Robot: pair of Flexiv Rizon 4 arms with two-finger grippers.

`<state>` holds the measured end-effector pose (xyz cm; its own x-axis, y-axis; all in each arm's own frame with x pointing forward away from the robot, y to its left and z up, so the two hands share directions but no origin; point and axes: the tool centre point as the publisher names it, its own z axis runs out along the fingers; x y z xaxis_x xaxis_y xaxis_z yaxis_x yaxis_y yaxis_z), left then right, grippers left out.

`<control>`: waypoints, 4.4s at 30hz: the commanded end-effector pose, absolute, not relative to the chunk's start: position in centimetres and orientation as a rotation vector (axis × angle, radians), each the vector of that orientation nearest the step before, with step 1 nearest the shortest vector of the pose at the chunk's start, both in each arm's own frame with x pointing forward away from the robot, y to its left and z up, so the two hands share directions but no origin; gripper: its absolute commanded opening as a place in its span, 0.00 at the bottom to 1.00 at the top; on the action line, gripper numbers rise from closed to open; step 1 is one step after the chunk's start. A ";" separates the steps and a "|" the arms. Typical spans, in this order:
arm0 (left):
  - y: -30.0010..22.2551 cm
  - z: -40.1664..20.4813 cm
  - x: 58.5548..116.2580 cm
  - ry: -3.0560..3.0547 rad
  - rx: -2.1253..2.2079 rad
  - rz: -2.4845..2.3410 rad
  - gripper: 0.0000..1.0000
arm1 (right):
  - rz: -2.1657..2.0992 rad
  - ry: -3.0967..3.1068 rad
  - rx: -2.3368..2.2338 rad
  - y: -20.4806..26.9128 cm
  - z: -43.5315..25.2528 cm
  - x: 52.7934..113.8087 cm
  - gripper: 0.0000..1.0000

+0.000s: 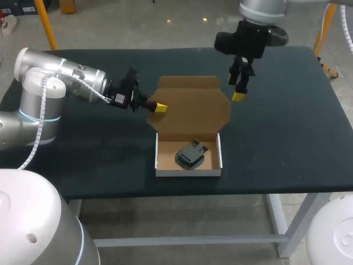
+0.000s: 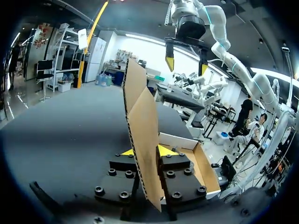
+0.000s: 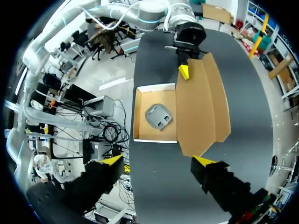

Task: Assemble the packaging by folding the flat box into shape, placing the metal phone stand inside, and closing the box properly

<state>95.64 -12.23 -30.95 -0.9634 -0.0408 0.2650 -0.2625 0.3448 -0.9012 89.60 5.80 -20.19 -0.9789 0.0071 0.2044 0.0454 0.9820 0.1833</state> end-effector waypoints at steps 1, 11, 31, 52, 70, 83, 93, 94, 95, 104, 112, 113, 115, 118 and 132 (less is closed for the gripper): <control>-12.1 -31.1 95.7 -2.401 0.272 1.684 0.20 | -0.266 -2.920 -0.039 6.0 -20.0 89.6 1.00; -12.2 -31.0 95.9 -2.395 0.249 1.717 0.16 | -0.249 -2.917 -0.039 6.2 -20.1 89.7 1.00; -12.4 -30.8 95.3 -2.450 0.157 1.724 0.00 | -0.237 -2.917 -0.037 6.4 -20.0 89.8 1.00; -12.0 -30.7 94.0 -2.539 0.088 1.780 0.00 | -0.241 -2.928 -0.024 6.6 -19.6 89.7 1.00; -11.7 -30.6 93.6 -2.572 0.084 1.821 0.00 | -0.243 -2.936 -0.013 7.0 -19.4 89.4 1.00; -11.5 -30.3 92.4 -2.690 -0.004 1.866 0.00 | -0.234 -2.934 -0.009 7.5 -19.4 89.4 1.00; -11.7 -30.4 92.0 -2.715 -0.049 1.885 0.00 | -0.229 -2.934 -0.011 7.6 -19.4 89.3 1.00; -11.7 -30.4 92.0 -2.715 -0.050 1.884 0.00 | -0.229 -2.934 -0.010 7.6 -19.4 89.3 1.00; -11.7 -30.5 92.0 -2.717 -0.056 1.886 0.00 | -0.228 -2.934 -0.010 7.6 -19.4 89.3 1.00; -11.8 -30.5 91.8 -2.730 -0.087 1.889 0.00 | -0.224 -2.934 -0.009 7.7 -19.4 89.3 1.00; -11.9 -30.5 92.0 -2.727 -0.081 1.882 0.00 | -0.233 -2.961 -0.004 7.8 -19.3 89.3 1.00; -11.9 -30.5 92.0 -2.727 -0.081 1.882 0.00 | -0.233 -2.982 -0.003 7.9 -19.2 89.4 1.00; -11.9 -30.5 92.0 -2.727 -0.081 1.882 0.00 | -0.217 -3.020 -0.010 8.1 -19.0 89.5 1.00; -11.9 -30.5 92.0 -2.727 -0.081 1.882 0.00 | -0.228 -3.034 0.005 8.4 -18.9 89.8 1.00; -11.9 -30.5 92.0 -2.727 -0.081 1.882 0.00 | -0.277 -3.121 0.179 11.3 -17.3 92.1 1.00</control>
